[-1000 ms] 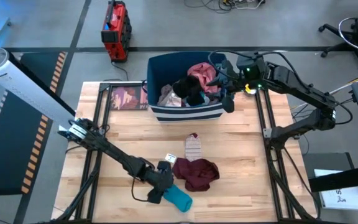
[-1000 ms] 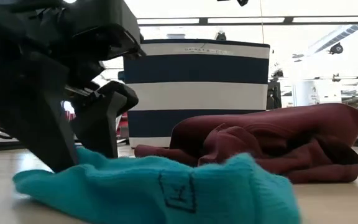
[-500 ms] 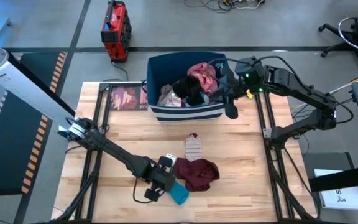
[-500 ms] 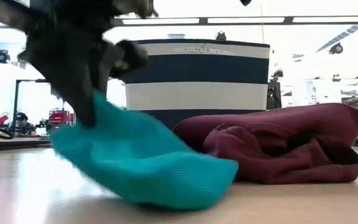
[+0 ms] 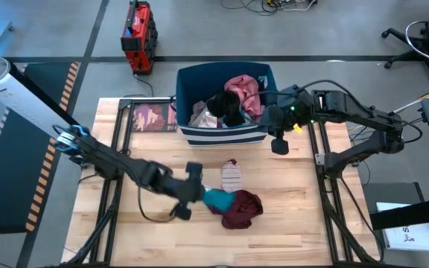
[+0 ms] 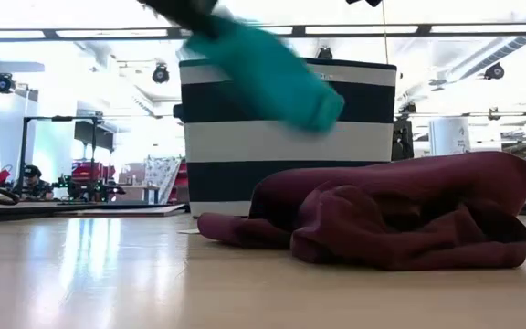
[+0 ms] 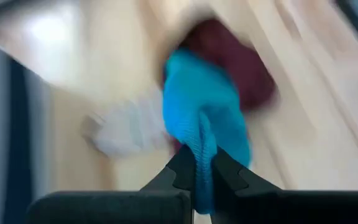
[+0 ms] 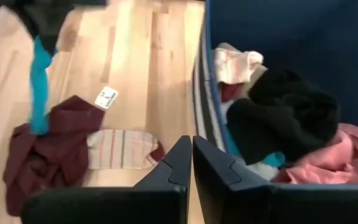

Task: Sort clothes
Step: Put the blue sock into the blue bin, then put the red underwear into the blue bin

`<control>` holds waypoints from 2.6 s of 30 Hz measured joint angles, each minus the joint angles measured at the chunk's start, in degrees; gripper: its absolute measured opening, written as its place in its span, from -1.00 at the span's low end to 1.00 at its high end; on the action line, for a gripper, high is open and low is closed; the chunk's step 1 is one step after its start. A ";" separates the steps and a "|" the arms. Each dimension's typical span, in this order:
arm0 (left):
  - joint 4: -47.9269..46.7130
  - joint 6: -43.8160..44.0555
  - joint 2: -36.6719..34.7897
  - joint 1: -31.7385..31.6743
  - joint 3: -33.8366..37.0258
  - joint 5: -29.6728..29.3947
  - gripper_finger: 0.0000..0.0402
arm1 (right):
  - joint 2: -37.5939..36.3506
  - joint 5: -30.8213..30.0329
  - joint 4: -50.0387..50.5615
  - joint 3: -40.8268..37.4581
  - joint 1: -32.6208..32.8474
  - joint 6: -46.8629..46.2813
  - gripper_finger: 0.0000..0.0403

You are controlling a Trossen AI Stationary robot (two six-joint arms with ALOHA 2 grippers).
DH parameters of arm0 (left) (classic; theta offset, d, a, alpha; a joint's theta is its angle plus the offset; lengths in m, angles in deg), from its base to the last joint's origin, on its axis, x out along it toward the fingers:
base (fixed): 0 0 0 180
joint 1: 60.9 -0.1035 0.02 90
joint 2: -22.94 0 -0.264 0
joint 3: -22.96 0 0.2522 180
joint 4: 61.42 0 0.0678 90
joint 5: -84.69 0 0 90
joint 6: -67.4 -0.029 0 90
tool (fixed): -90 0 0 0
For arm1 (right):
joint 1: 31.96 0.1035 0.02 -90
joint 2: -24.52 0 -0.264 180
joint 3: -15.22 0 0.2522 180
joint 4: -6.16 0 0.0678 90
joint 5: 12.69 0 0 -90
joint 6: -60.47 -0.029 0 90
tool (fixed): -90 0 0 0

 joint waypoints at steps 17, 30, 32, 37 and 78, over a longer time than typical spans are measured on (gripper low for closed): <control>18.92 -18.23 -10.99 -20.13 -4.59 -5.37 -0.99 | 0.00 -3.07 0.02 0.00 4.58 -0.94 -1.00; 17.01 -16.50 -6.79 -42.12 -10.80 15.75 -0.91 | 0.00 -3.17 1.33 0.00 4.56 -0.88 -1.00; 16.86 -14.40 -6.07 -43.72 -10.83 16.64 -0.85 | 0.00 -3.93 1.93 0.00 4.56 -0.94 -1.00; 15.80 -13.22 -4.57 -44.43 -10.43 16.93 -0.63 | 0.00 -3.75 1.76 -1.03 4.69 -1.86 -1.00; 13.02 -11.90 -11.86 -36.72 3.39 10.75 0.32 | -0.17 -7.96 -46.53 -52.57 32.18 -34.50 -0.15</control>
